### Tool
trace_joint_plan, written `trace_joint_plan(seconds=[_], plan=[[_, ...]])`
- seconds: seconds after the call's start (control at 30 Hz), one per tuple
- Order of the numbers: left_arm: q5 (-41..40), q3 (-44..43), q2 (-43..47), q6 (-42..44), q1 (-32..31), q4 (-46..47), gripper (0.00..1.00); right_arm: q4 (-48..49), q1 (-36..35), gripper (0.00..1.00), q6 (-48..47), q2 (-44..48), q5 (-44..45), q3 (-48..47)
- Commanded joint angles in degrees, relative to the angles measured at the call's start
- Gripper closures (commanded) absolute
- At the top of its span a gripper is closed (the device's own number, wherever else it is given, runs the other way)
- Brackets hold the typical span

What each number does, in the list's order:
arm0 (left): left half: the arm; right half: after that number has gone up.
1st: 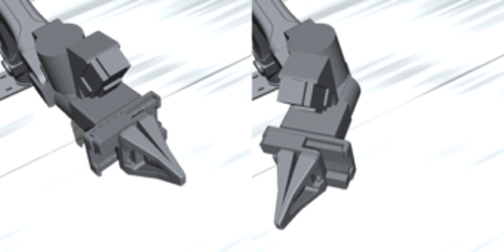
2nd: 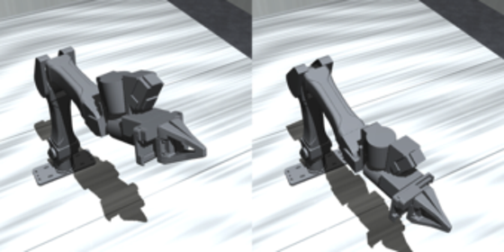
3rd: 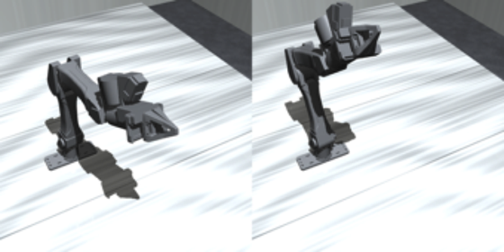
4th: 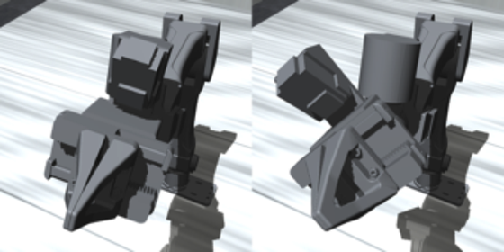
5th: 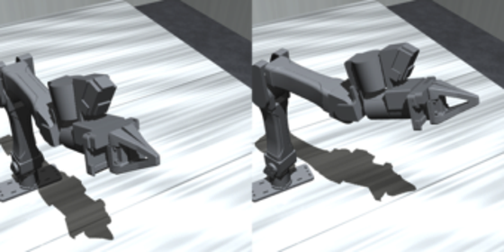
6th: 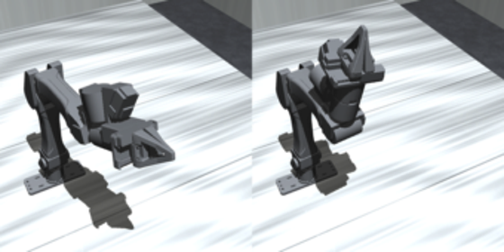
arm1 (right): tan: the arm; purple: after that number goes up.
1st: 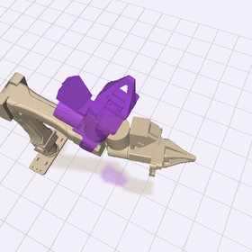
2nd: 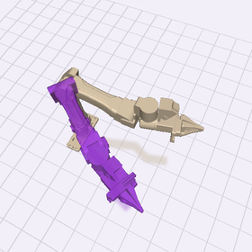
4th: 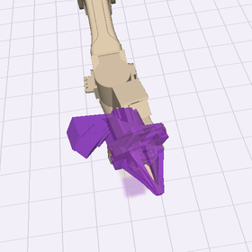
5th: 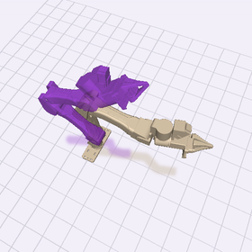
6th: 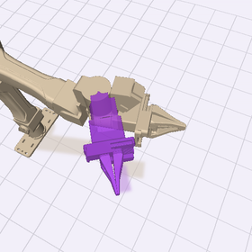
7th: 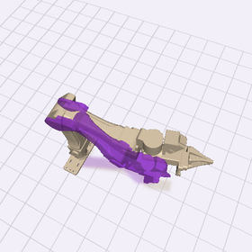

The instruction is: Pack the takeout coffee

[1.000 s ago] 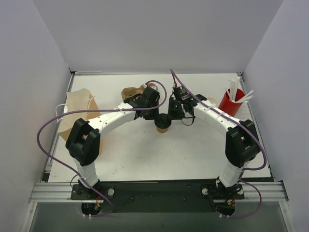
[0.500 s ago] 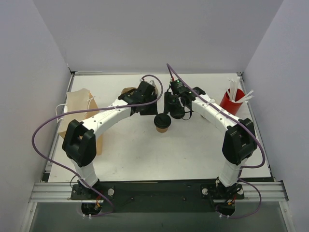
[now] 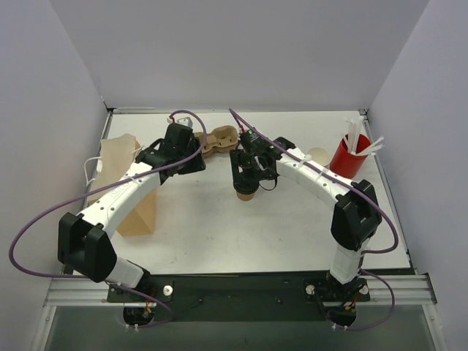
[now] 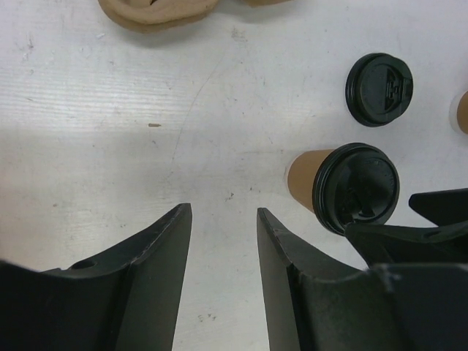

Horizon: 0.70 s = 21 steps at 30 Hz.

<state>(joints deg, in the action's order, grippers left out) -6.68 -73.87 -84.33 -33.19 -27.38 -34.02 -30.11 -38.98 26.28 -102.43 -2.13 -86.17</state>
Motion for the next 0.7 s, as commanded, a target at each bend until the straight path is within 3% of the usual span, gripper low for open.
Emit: trace_joint_plan(seconds=[0.0, 0.2, 0.67], plan=[[0.7, 2.1, 2.4, 1.0, 0.0, 1.8, 0.49, -4.9, -1.0, 0.24, -2.0, -2.3, 7.0, -5.0], [1.5, 3.6, 3.0, 0.8, 0.0, 2.6, 0.49, -6.3, -1.2, 0.17, -3.0, -4.3, 8.0, -7.3], [2.3, 4.5, 2.8, 0.6, 0.0, 3.4, 0.49, -6.5, -1.3, 0.15, -3.0, -6.8, 5.8, -8.6]])
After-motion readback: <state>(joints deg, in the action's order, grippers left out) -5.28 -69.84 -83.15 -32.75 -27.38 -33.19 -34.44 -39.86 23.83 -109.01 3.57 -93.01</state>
